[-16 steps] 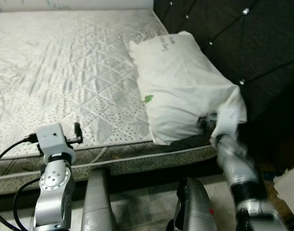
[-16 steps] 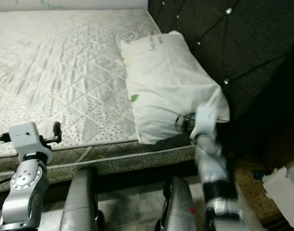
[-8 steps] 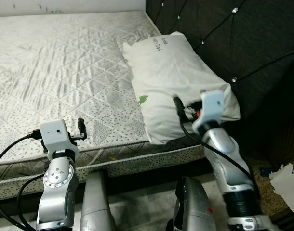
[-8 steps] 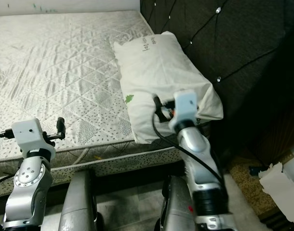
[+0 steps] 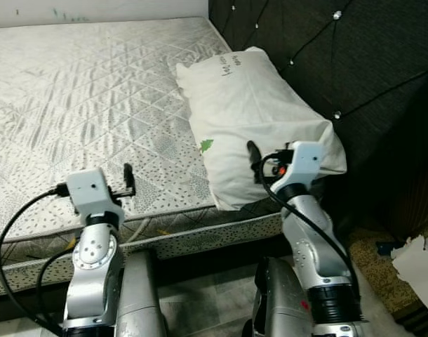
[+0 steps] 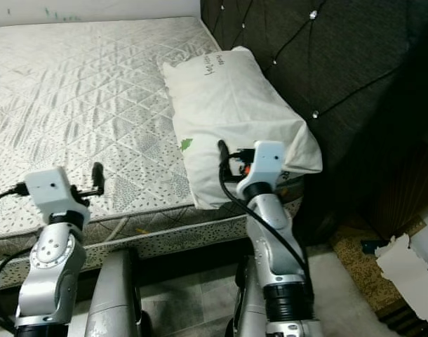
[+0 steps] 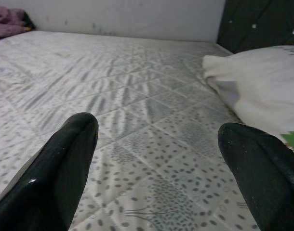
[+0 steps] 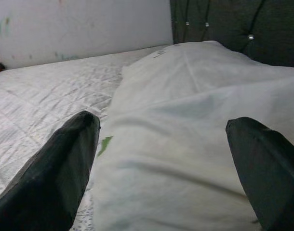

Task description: Clean up the room

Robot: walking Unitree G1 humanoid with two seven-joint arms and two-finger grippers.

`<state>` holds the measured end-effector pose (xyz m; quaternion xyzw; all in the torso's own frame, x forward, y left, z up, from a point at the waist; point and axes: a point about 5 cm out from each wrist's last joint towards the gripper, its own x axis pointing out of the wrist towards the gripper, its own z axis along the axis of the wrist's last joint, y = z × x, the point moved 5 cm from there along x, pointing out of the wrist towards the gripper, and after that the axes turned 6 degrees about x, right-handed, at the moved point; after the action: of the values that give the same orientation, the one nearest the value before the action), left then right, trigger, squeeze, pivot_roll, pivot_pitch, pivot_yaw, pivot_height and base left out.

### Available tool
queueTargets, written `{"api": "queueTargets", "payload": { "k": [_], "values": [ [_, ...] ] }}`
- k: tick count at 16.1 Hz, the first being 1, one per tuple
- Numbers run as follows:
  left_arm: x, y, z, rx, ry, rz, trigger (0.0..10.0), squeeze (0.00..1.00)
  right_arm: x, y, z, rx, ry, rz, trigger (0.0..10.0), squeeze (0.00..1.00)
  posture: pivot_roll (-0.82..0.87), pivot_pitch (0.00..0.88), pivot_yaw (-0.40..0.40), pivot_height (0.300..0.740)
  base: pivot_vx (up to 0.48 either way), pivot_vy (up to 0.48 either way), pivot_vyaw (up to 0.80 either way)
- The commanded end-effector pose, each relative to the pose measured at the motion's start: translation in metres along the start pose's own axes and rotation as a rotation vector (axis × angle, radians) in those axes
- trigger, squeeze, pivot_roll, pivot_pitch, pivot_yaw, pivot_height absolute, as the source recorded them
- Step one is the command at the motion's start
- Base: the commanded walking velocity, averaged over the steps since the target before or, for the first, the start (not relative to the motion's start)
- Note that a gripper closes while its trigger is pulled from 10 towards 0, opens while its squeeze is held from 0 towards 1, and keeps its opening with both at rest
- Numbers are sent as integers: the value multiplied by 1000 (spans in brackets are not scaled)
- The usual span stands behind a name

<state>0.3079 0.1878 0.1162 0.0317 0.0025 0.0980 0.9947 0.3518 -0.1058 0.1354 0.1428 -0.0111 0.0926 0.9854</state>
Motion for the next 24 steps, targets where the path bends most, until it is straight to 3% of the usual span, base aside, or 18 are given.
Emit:
{"api": "queueTargets", "payload": {
  "k": [1,4,22,24],
  "values": [
    [0,-1,-1,4,1,-8,10000,0,3,3,6,19,-22,19,10000,0,-14,0,-3,537,0,0,0],
    [-1,0,0,11,-4,-12,10000,0,5,2,8,8,-27,13,10000,0,-11,0,-7,546,0,0,0],
    [-3,-15,-2,-35,1,-64,10000,0,11,4,5,13,-12,23,10000,0,-10,0,-12,740,0,0,0],
    [-4,-18,-2,-52,6,-89,10000,0,12,3,5,13,-11,22,10000,0,-8,0,-14,740,0,0,0]
  ]
}}
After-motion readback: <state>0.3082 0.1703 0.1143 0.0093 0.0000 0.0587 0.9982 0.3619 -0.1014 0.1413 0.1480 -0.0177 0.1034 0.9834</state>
